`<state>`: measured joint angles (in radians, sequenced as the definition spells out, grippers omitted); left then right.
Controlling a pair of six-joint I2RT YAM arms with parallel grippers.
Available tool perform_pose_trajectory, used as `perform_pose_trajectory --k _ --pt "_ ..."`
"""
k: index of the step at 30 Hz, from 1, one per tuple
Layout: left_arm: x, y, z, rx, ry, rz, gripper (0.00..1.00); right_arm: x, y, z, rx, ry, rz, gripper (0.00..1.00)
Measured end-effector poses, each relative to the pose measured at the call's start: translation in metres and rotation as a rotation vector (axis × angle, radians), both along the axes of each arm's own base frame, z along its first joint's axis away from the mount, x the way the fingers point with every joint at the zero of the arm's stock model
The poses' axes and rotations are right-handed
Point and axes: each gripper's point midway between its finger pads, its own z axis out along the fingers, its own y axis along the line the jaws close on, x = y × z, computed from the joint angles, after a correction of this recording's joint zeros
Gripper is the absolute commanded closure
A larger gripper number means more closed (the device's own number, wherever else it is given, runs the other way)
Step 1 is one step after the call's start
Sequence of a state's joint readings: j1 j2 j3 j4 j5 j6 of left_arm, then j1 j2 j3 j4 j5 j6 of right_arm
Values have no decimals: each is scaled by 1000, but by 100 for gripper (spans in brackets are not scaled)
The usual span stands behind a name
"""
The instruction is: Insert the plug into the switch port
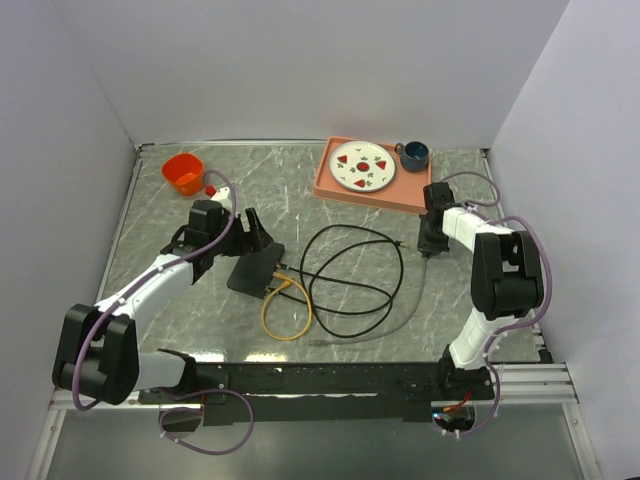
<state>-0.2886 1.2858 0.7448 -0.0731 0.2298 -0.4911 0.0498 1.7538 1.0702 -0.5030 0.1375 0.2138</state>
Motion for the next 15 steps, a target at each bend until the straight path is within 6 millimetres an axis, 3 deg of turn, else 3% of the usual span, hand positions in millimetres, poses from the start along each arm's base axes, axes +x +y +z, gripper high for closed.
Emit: perform_pose_trajectory --k 4,7,11,13,15 --pt "-1 0 4 -2 -8 0 12 5 -1 10 -12 -19 18 100" --pt "-2 1 7 -3 -10 0 12 12 -3 41 -50 -92 56 100" --pt "-1 0 11 -5 -17 -1 12 34 11 122 -90 -292 150 100" --pt "1 -1 16 -10 -25 -4 12 42 29 170 -102 -430 241 100" --pt "1 -3 23 -19 -39 -14 12 38 55 209 -106 -551 363 100"
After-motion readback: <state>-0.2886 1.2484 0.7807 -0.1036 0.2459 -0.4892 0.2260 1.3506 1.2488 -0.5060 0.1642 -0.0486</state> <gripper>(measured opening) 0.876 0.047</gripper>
